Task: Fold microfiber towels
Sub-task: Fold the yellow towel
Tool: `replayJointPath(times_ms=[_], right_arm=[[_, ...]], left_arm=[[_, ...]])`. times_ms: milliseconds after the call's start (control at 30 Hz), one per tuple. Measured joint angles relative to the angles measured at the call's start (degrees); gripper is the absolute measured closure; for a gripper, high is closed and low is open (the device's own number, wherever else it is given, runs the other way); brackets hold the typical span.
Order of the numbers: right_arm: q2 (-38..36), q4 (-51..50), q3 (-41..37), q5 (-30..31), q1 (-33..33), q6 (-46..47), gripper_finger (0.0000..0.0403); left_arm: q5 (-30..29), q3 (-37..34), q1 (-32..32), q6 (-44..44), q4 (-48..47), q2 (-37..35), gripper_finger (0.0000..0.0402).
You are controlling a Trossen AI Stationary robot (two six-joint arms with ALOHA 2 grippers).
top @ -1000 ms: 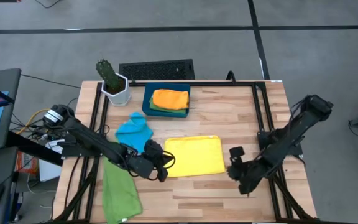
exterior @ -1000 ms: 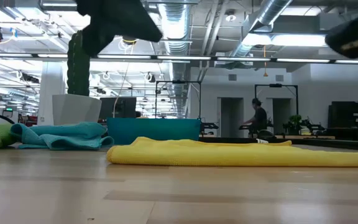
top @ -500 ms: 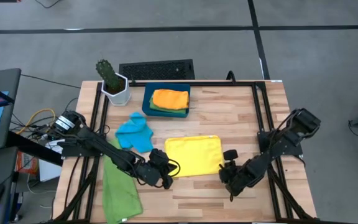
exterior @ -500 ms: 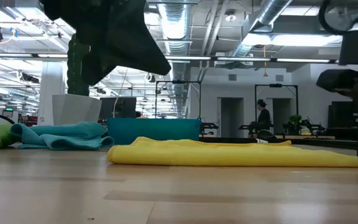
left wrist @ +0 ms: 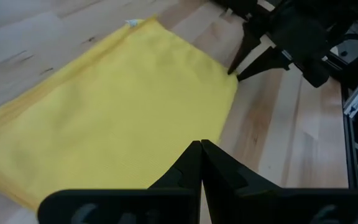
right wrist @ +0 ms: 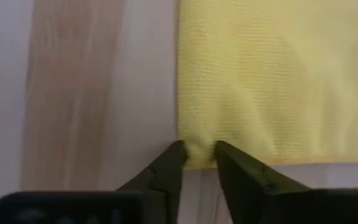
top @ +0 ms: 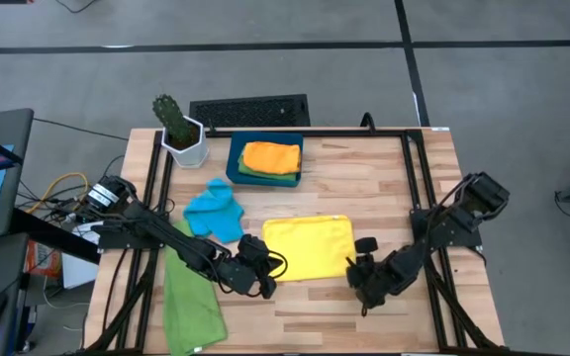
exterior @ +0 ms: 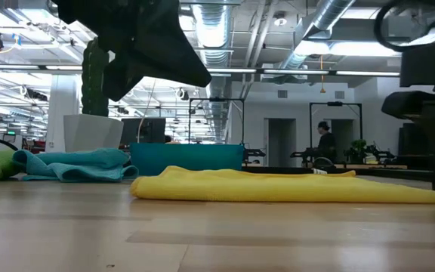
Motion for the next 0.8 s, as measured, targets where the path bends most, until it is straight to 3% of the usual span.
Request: replayJointPath(times_ms=[200,567,800], right_arm=[[-1.9,-0.3,-0.1,-2.9,-1.9,-0.3,0.0387],[-6.1,-6.7,5.4,-4.2,-4.4,-4.6,0.0383],[-2.3,-4.9,11.7,-4.5,-6.3,-11.9,0.0378]], left_arm=[[-1.1,0.0,0.0,0.0,0.0,0.0,0.0402],[-1.4,0.0,0.4,-0.1,2.2,0.9,0.0401],[0.6,0.1,1.3,0.2,9.5,5.6,0.0401]])
